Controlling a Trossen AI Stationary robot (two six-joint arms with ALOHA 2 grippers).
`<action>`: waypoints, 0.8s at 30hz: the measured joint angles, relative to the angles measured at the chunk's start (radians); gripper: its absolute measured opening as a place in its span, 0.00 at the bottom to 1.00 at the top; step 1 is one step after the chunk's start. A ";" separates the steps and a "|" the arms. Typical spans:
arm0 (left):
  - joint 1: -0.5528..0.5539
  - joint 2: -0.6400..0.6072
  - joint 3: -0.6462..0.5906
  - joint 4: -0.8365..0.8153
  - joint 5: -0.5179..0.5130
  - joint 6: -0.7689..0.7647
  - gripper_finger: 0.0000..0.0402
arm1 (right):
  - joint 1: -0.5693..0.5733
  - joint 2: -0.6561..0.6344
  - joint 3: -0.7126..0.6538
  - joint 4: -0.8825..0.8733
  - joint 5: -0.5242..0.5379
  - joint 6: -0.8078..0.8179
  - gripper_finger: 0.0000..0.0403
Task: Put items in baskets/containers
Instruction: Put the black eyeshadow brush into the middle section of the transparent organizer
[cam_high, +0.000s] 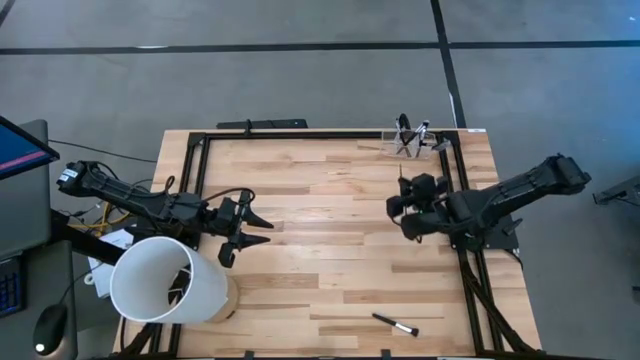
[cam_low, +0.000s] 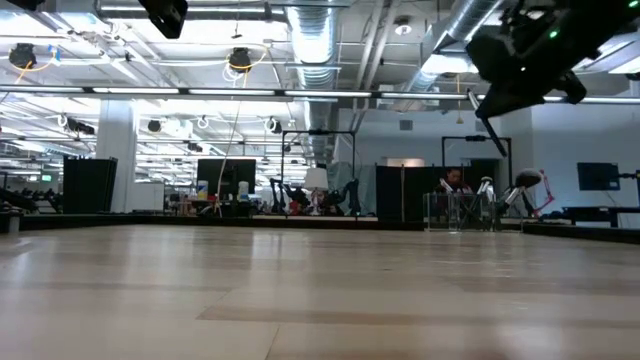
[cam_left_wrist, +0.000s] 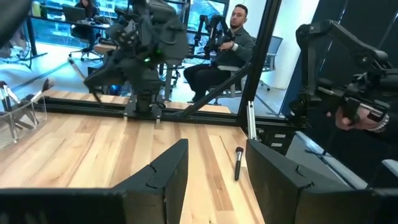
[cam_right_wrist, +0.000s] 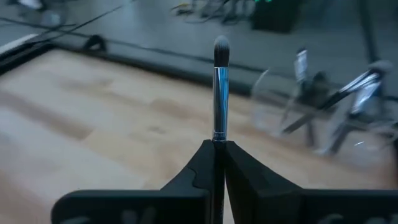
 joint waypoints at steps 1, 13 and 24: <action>0.002 0.000 0.000 0.002 0.000 0.011 0.39 | -0.025 0.002 0.000 0.000 0.007 -0.017 0.03; 0.131 0.000 0.000 0.027 0.000 0.028 0.39 | -0.355 -0.013 -0.003 0.149 -0.029 -0.371 0.04; 0.315 0.000 0.000 0.034 0.001 0.031 0.39 | -0.729 -0.036 -0.148 0.746 -0.318 -0.886 0.03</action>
